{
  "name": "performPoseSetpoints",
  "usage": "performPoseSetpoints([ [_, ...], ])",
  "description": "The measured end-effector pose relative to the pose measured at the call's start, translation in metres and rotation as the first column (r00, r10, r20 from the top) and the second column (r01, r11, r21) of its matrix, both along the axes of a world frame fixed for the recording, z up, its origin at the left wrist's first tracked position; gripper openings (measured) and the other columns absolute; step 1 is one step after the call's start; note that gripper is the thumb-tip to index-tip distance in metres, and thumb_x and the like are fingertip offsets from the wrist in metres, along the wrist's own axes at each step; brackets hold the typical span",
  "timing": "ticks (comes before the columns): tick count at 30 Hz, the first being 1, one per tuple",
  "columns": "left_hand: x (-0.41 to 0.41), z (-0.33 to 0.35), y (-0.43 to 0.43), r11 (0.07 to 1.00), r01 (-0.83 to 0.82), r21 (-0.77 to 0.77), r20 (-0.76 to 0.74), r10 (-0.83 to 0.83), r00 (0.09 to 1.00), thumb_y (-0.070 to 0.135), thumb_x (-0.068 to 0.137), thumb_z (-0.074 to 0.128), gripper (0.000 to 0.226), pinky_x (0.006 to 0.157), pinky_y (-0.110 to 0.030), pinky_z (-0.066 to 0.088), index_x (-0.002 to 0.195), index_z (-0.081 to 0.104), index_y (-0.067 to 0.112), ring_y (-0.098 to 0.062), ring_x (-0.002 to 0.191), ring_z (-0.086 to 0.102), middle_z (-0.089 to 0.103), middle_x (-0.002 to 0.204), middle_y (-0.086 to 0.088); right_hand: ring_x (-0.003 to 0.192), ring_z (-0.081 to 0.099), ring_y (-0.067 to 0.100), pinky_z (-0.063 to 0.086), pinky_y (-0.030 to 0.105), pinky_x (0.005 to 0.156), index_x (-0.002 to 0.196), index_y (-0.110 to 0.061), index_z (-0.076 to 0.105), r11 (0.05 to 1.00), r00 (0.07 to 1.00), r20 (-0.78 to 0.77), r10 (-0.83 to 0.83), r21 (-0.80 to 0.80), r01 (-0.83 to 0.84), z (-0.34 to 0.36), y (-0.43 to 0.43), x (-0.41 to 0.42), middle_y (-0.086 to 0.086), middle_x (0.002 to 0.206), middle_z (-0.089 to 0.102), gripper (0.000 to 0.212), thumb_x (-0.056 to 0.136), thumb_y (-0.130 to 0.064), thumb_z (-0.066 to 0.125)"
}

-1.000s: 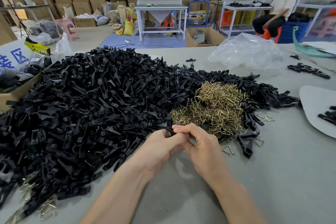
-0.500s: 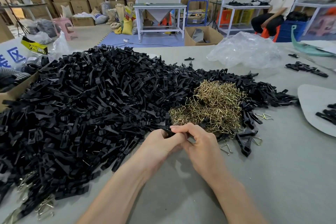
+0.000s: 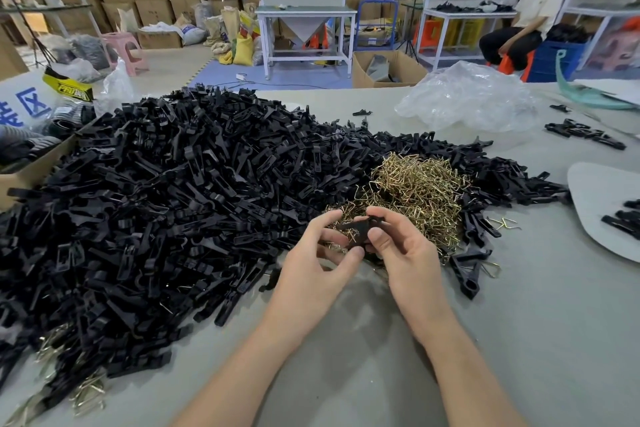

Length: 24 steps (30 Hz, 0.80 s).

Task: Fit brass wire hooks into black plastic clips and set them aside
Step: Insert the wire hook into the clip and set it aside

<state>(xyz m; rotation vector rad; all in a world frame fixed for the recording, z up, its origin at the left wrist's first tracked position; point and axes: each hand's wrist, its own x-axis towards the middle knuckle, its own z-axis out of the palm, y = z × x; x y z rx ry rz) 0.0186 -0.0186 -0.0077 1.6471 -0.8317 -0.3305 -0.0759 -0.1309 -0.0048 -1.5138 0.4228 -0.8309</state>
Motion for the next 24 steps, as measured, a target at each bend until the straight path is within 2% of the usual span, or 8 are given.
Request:
performPoseSetpoints([
  [4,-0.006,-0.002,0.002,0.988,-0.105,0.113,0.257,0.073,0.964,0.052,0.081,0.067,0.039,0.067,-0.021,0.052,0.115,0.049,0.047,-0.002,0.084,0.062,0.058,0.103,0.024,0.106,0.070,0.012,0.055,0.025,0.094,0.121,-0.035,0.070,0.997,0.999,0.016,0.043,0.059,-0.044,0.000,0.001,0.001,-0.005,0.108,0.076,0.037,0.101,-0.007,0.056],
  [8,-0.010,0.000,0.001,0.960,-0.233,0.156,0.442,0.143,0.885,0.056,0.082,0.061,0.037,0.066,-0.014,0.045,0.114,0.043,0.049,0.012,0.087,0.056,0.058,0.100,0.029,0.111,0.070,0.017,0.054,0.030,0.098,0.119,-0.036,0.071,0.990,0.996,0.012,0.092,0.103,-0.092,-0.002,0.003,0.004,-0.001,0.113,0.076,0.036,0.101,-0.009,0.056],
  [11,-0.011,0.000,0.003,0.953,-0.261,0.154,0.435,0.171,0.884,0.055,0.082,0.059,0.034,0.062,-0.008,0.040,0.111,0.043,0.049,0.013,0.082,0.056,0.058,0.082,0.028,0.107,0.071,0.017,0.054,0.020,0.088,0.123,-0.030,0.069,0.981,0.989,0.029,0.143,0.130,-0.146,-0.002,0.005,0.004,0.000,0.112,0.076,0.036,0.101,-0.005,0.055],
  [13,-0.010,-0.001,0.003,0.956,-0.257,0.142,0.408,0.180,0.895,0.055,0.081,0.058,0.032,0.062,-0.008,0.040,0.108,0.041,0.050,0.009,0.082,0.057,0.059,0.077,0.028,0.107,0.072,0.016,0.054,0.018,0.087,0.124,-0.029,0.068,0.971,0.984,0.049,0.172,0.158,-0.178,-0.002,0.005,0.004,0.000,0.114,0.076,0.041,0.100,0.002,0.053],
  [15,-0.010,-0.001,0.003,0.958,-0.253,0.137,0.393,0.182,0.902,0.055,0.081,0.057,0.030,0.063,-0.015,0.043,0.105,0.041,0.050,0.006,0.080,0.058,0.060,0.075,0.026,0.110,0.071,0.020,0.055,0.022,0.091,0.123,-0.030,0.069,0.972,0.984,0.049,0.172,0.155,-0.178,-0.003,0.005,0.004,0.000,0.117,0.075,0.046,0.099,0.006,0.053],
  [18,-0.011,-0.001,0.002,0.966,-0.224,0.128,0.350,0.168,0.922,0.062,0.077,0.054,0.032,0.067,-0.027,0.050,0.105,0.042,0.051,0.001,0.073,0.060,0.063,0.077,0.026,0.114,0.069,0.027,0.053,0.039,0.102,0.122,-0.037,0.071,0.977,0.988,0.036,0.153,0.147,-0.157,-0.005,0.004,0.004,0.002,0.119,0.074,0.048,0.099,0.003,0.055],
  [21,-0.012,0.000,0.002,0.971,-0.210,0.115,0.320,0.164,0.933,0.067,0.074,0.048,0.036,0.066,-0.029,0.052,0.106,0.043,0.050,0.000,0.068,0.061,0.064,0.078,0.026,0.113,0.069,0.024,0.053,0.037,0.101,0.121,-0.040,0.070,0.971,0.985,0.059,0.165,0.168,-0.172,-0.005,0.003,0.003,0.002,0.119,0.073,0.049,0.100,0.001,0.055],
  [24,-0.016,-0.001,0.001,0.977,-0.190,0.100,0.290,0.154,0.944,0.066,0.075,0.049,0.035,0.061,-0.027,0.050,0.104,0.042,0.048,-0.001,0.065,0.062,0.063,0.083,0.032,0.112,0.069,0.027,0.054,0.037,0.099,0.123,-0.039,0.070,0.952,0.977,0.106,0.185,0.226,-0.205,-0.003,0.002,0.003,0.008,0.118,0.072,0.048,0.100,0.001,0.055],
])
